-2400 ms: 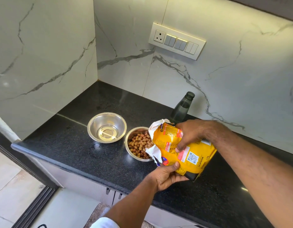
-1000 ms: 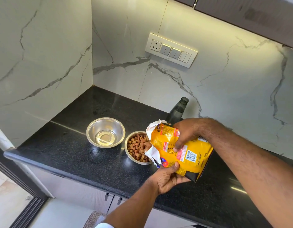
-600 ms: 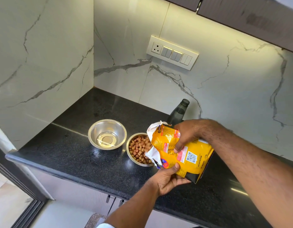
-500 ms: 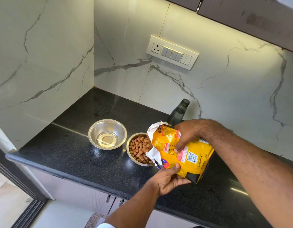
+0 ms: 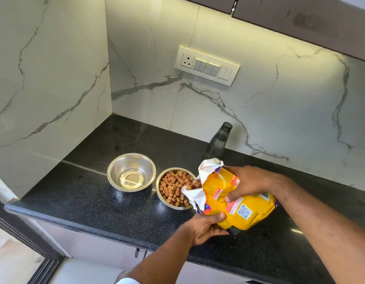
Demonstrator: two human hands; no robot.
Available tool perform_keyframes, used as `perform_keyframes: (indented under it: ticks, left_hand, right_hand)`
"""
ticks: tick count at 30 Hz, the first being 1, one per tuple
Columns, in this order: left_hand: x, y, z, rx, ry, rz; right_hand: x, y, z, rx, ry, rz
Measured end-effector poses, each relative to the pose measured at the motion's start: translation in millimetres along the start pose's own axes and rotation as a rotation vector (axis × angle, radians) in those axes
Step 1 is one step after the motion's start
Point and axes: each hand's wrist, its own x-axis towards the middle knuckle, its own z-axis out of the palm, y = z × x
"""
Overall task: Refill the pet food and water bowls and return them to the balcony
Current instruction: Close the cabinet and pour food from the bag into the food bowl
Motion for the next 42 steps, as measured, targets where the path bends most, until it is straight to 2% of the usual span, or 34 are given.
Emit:
perform_keyframes:
  ticks: [6,11,20,25,29,34,42]
  left_hand:
    - [9,-5,-4,0.177,0.045,-0.073]
    - [16,4,0,0.382,0.069,-0.045]
    - [51,39,14,0.871,0.059,0.077]
    - [84,50,22,1.173,0.123,0.134]
    - [113,56,25,1.311,0.141,0.186]
    - [142,61,20,1.454,0.127,0.162]
    - [154,64,9,1.5,0.112,0.152]
  right_hand:
    - [-15,36,30,0.155,0.074,0.007]
    - [-28,68,63,0.262,0.201,-0.008]
    - [-26,123,135,0.868,0.402,0.034]
    - [-13,137,155,1.047,0.456,-0.003]
    - [1,148,162,1.098,0.478,-0.011]
    - [23,162,173,1.165,0.483,0.004]
    - [46,163,181,1.109,0.531,-0.021]
